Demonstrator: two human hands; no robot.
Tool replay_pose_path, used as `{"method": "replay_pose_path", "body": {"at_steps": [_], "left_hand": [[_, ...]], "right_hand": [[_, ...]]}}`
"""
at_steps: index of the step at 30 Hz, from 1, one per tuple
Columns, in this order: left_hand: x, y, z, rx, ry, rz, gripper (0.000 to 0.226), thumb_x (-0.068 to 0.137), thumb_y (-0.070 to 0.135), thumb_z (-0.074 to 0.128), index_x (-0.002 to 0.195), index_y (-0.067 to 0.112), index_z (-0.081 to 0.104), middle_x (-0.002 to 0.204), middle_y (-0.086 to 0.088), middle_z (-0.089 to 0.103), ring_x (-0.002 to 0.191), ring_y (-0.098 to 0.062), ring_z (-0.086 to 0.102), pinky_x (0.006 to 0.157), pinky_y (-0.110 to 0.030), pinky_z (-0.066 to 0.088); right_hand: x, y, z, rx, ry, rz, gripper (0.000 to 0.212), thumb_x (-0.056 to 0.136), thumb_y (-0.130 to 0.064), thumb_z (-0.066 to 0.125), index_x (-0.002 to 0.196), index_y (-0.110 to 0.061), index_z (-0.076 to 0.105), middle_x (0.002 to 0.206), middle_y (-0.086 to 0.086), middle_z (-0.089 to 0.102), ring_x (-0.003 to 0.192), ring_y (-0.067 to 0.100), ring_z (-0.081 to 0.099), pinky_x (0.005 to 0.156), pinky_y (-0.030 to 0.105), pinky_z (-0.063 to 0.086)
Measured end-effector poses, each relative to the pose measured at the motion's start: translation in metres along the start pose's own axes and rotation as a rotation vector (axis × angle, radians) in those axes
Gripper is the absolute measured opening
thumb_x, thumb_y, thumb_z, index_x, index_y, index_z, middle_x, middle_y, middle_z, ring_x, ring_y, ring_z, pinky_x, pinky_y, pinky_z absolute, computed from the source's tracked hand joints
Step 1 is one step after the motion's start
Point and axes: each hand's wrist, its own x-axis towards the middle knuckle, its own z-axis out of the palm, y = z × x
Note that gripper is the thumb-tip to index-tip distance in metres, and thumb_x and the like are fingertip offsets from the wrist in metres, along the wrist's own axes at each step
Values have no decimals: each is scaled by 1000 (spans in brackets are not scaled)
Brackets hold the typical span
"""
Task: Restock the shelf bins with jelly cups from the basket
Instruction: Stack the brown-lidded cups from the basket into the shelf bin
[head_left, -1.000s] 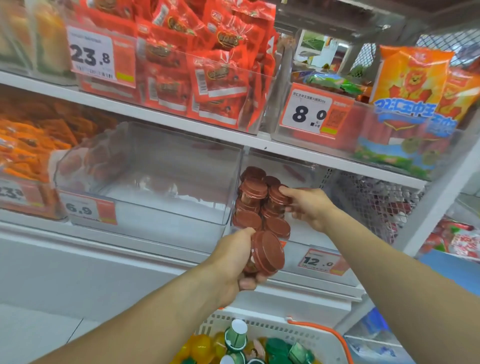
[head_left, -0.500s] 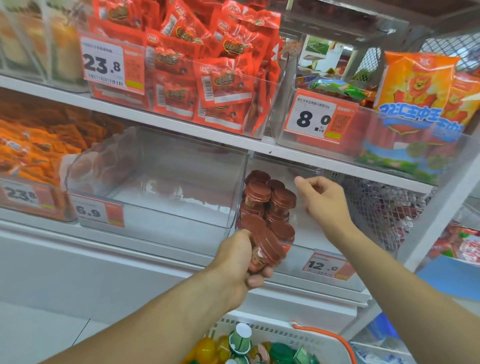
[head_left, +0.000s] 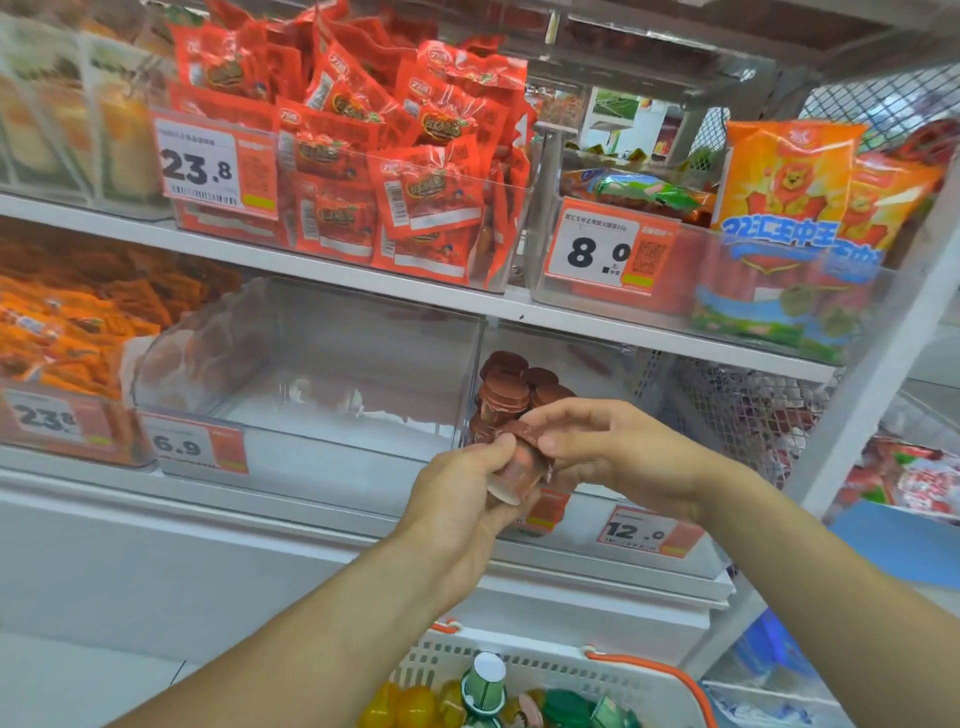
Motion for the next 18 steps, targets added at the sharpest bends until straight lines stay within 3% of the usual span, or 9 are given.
{"method": "replay_pose_path", "body": {"at_steps": [2,4,6,8,11,14,18], "left_hand": [[1,-1,-1,29,33,39,40,93,8,64,127,-10,52,119,-28,66,102,-32,70,89,-43,58],[0,0,-1,30,41,55,38,93,7,64,125,-9,52,117,-27,67,107,-35,68,89,-44,58],[-2,2,-2,74,33,36,20,96,11,58,108,-3,65,99,-18,72,103,-36,68,92,-47,56],[-4,6,-5,109,80,-38,18,95,17,53,92,4,66,94,-17,65,92,-34,63,87,-47,57],[-1,5,-13,144,181,-128,13,96,14,49,93,4,57,101,-19,55,79,-30,58,68,-40,57],[3,-1,-20,223,184,-203,13,94,14,49,93,6,59,91,-15,58,76,-27,59,59,-34,53],[6,-3,-23,273,158,-244,13,94,16,49,91,8,59,88,-13,60,73,-26,59,56,-30,47]], "right_hand": [[0,-2,-2,11,-34,5,42,82,-23,78,118,-6,68,111,21,70,95,24,66,92,39,53],[3,-3,0,-6,-4,-7,42,79,-25,77,113,-2,70,101,18,72,89,23,67,87,37,56],[8,-2,3,1,46,-43,42,73,-25,78,107,1,72,98,21,73,88,26,69,89,41,56],[13,0,6,-19,141,-97,38,70,-24,81,100,-1,75,96,20,74,87,25,70,89,42,58],[28,11,11,-259,359,-209,23,73,-22,86,93,-15,78,93,3,78,85,12,72,89,35,58],[42,26,20,-544,469,-337,21,76,-22,85,96,-20,79,108,-6,74,96,2,69,90,23,55],[50,42,26,-719,523,-483,19,79,-24,83,97,-19,79,104,-6,69,98,6,65,87,30,56]]}}
